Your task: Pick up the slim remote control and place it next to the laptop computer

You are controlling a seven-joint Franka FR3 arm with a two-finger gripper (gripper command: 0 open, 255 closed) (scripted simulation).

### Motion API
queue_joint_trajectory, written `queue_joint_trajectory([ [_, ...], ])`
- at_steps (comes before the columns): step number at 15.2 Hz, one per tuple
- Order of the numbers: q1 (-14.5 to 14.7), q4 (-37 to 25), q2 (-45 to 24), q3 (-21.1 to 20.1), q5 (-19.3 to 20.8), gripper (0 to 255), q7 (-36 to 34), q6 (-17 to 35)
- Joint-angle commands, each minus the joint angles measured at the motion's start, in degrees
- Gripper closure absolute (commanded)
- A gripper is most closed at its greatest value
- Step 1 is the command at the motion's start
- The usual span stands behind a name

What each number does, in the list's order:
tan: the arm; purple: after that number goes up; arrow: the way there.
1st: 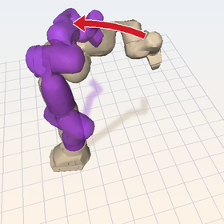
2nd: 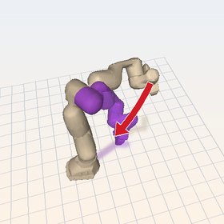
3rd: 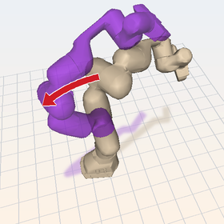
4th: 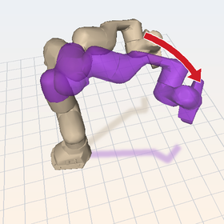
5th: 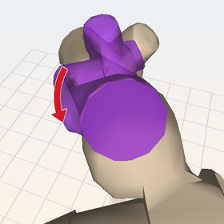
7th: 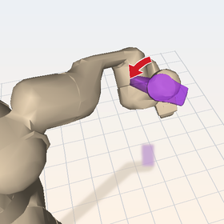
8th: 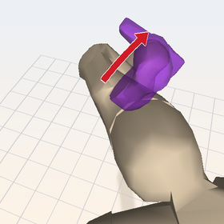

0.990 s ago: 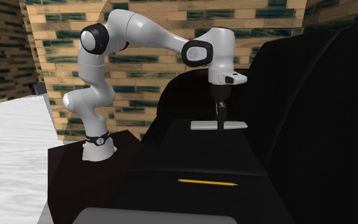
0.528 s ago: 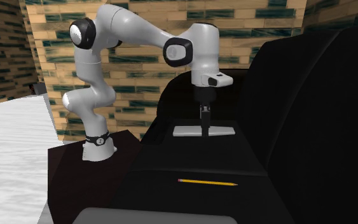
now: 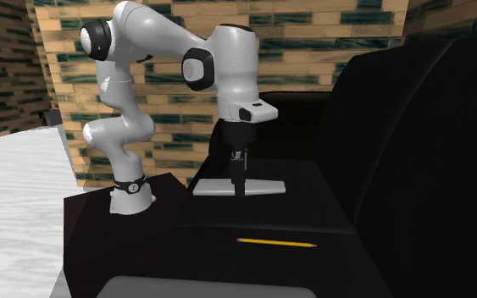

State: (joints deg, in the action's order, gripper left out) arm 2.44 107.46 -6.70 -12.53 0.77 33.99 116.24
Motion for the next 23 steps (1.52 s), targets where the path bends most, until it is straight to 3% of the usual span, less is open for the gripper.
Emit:
queue_joint_trajectory([
  [1,-1.4,0.2,0.0,1.1,-0.3,255,2.7,0.2],
  [6,-5.2,0.6,0.5,3.9,-1.0,255,9.6,0.1],
  [23,-5.0,7.8,-4.5,4.1,-0.1,255,9.2,12.2],
])
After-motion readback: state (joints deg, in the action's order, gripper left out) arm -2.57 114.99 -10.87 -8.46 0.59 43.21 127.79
